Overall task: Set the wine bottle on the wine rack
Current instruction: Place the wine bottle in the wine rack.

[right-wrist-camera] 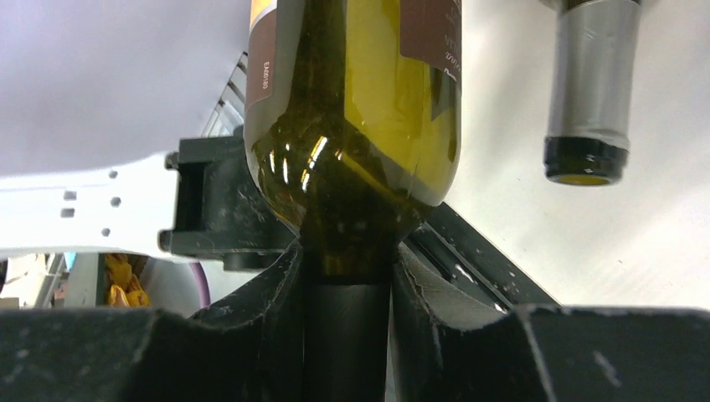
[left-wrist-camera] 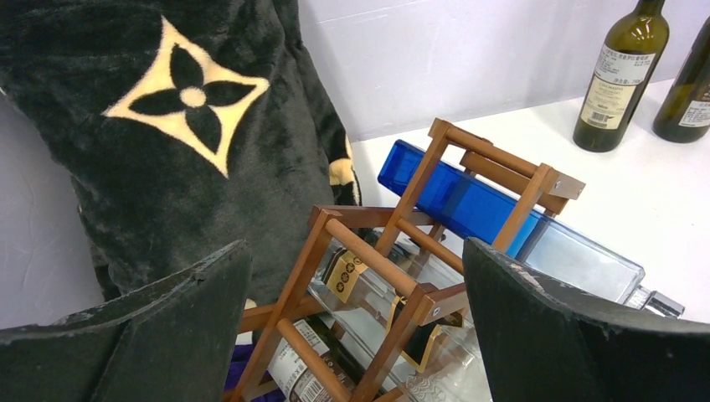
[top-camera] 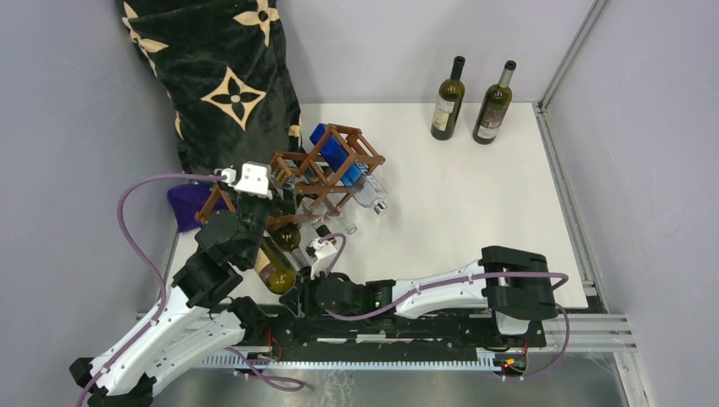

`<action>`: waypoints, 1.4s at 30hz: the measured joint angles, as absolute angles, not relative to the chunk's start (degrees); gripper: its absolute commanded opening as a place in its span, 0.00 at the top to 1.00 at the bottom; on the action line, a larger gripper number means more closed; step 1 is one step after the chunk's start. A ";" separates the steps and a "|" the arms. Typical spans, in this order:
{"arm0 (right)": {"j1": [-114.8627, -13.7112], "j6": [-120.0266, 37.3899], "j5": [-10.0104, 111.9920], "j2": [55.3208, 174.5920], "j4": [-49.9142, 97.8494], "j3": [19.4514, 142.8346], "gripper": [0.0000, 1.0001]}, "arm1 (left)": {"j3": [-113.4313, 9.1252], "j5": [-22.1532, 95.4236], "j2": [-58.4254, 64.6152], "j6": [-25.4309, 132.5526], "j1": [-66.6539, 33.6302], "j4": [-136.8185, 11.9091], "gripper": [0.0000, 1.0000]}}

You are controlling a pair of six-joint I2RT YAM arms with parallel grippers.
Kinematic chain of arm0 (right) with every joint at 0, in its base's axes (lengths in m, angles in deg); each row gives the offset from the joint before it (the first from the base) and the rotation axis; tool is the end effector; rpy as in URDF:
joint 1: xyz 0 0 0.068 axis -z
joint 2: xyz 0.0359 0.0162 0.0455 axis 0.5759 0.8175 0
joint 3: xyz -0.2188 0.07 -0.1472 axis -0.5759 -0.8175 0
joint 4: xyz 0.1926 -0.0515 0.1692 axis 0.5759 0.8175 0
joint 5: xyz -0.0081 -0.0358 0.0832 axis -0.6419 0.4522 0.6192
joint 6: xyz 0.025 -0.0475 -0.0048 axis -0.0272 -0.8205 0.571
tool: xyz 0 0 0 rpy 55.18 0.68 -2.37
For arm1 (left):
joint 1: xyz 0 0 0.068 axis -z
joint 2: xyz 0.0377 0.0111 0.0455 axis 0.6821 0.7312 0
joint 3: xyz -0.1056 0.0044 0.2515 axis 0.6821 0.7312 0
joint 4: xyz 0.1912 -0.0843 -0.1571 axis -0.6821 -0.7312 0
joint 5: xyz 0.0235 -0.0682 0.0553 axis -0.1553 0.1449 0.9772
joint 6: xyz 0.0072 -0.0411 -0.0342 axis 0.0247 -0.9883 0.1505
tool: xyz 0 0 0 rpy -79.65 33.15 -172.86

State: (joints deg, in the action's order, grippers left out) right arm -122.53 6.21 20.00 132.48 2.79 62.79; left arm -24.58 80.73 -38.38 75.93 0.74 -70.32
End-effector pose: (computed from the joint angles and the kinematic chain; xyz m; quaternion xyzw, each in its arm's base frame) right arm 0.0317 0.3818 0.2201 -0.1188 0.8053 0.4711 0.3398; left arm 0.1106 -0.0770 0.3740 0.0933 0.6757 0.0007 0.7312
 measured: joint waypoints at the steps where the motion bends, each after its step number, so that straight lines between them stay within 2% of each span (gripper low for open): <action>1: -122.53 6.39 19.65 133.25 3.03 63.90 0.99 | -24.58 80.71 -38.38 75.93 0.58 -70.32 0.00; 14: -121.81 9.76 16.17 139.46 3.69 71.16 0.98 | -24.54 80.38 -38.75 75.93 -1.10 -70.14 0.00; 30: -116.63 13.21 21.96 144.40 0.91 76.21 0.97 | -23.95 80.14 -39.27 75.93 -2.19 -69.97 0.00; 34: -116.09 13.62 21.94 145.95 0.85 78.08 0.94 | -23.93 79.73 -39.34 75.93 -2.59 -69.97 0.00; 40: -115.67 14.39 21.50 148.18 1.44 81.17 0.84 | -23.93 79.24 -39.36 75.93 -3.02 -69.97 0.00; 42: -115.50 14.89 21.44 148.85 1.37 81.95 0.83 | -23.93 79.27 -39.36 75.93 -3.24 -69.95 0.00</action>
State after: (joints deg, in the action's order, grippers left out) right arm -115.50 14.89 21.44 148.85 1.37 81.95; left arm -23.93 79.27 -39.36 75.93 -3.24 -69.95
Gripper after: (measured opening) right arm 0.390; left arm 0.997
